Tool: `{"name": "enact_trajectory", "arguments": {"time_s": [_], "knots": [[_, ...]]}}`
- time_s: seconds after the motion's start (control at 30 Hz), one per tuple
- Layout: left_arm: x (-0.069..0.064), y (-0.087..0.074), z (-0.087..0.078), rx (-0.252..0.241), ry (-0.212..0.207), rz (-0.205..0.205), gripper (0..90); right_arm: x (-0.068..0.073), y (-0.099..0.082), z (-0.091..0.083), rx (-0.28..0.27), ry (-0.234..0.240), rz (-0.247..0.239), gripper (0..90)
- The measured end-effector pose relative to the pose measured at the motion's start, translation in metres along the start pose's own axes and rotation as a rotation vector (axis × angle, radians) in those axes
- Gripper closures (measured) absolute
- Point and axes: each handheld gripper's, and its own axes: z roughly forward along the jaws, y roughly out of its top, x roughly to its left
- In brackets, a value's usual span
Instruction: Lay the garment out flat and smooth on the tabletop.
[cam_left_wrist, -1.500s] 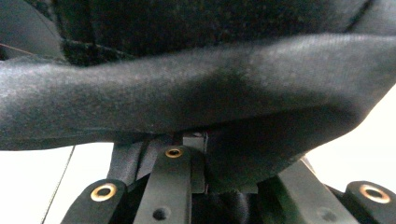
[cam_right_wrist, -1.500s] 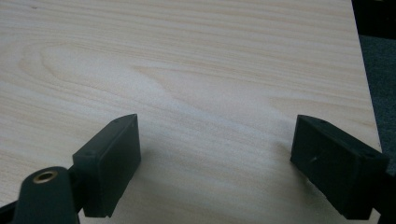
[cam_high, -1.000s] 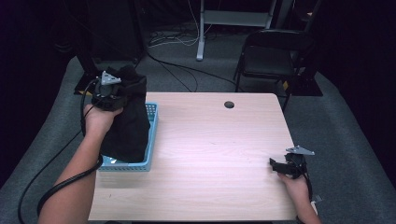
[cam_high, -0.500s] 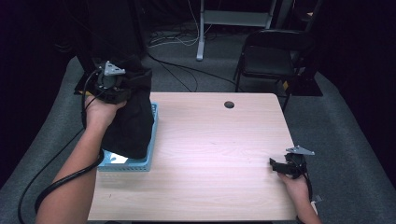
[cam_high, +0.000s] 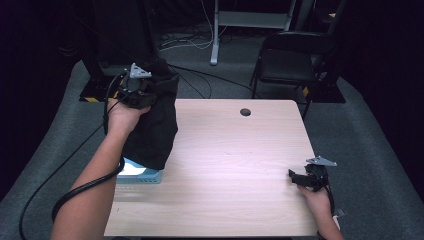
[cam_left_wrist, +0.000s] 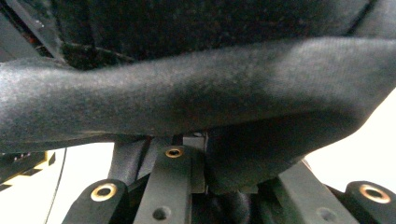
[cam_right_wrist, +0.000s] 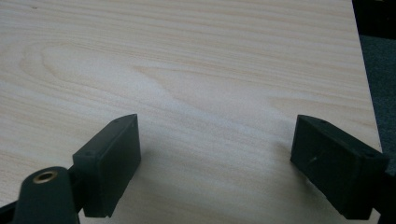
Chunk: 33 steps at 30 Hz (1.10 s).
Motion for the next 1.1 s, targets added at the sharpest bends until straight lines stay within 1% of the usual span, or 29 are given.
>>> {"name": "enact_trajectory", "arguments": {"time_s": [0.23, 0.27, 0.3, 0.5, 0.63, 0.7, 0.9, 1.03, 1.1], "knots": [[-0.014, 0.012, 0.004, -0.006, -0.019, 0.026, 78.4, 0.000, 0.000, 0.000, 0.000, 0.000, -0.001, 14.5], [-0.018, 0.014, 0.006, -0.011, -0.025, 0.027, 78.4, 0.000, 0.000, 0.000, 0.000, 0.000, -0.001, 14.5], [-0.018, 0.014, 0.006, -0.011, -0.025, 0.027, 78.4, 0.000, 0.000, 0.000, 0.000, 0.000, -0.001, 14.5], [-0.032, 0.018, 0.013, -0.011, -0.052, 0.038, 78.4, 0.000, 0.000, 0.000, -0.001, 0.000, -0.002, 14.5], [-0.041, 0.021, 0.016, -0.009, -0.068, 0.053, 78.4, 0.000, 0.000, 0.000, -0.001, 0.000, -0.003, 14.5], [-0.046, 0.024, 0.017, -0.014, -0.077, 0.049, 78.4, 0.000, 0.000, 0.000, -0.001, 0.000, -0.003, 14.5], [-0.057, 0.030, 0.021, -0.021, -0.114, 0.054, 78.4, 0.000, 0.000, 0.000, -0.001, 0.000, -0.003, 14.5], [-0.066, 0.032, 0.026, -0.012, -0.126, 0.073, 78.4, 0.000, 0.000, 0.000, -0.001, 0.001, -0.003, 14.5], [-0.070, 0.032, 0.028, -0.009, -0.132, 0.075, 78.4, 0.000, 0.000, 0.000, -0.001, 0.001, -0.003, 14.5]]}}
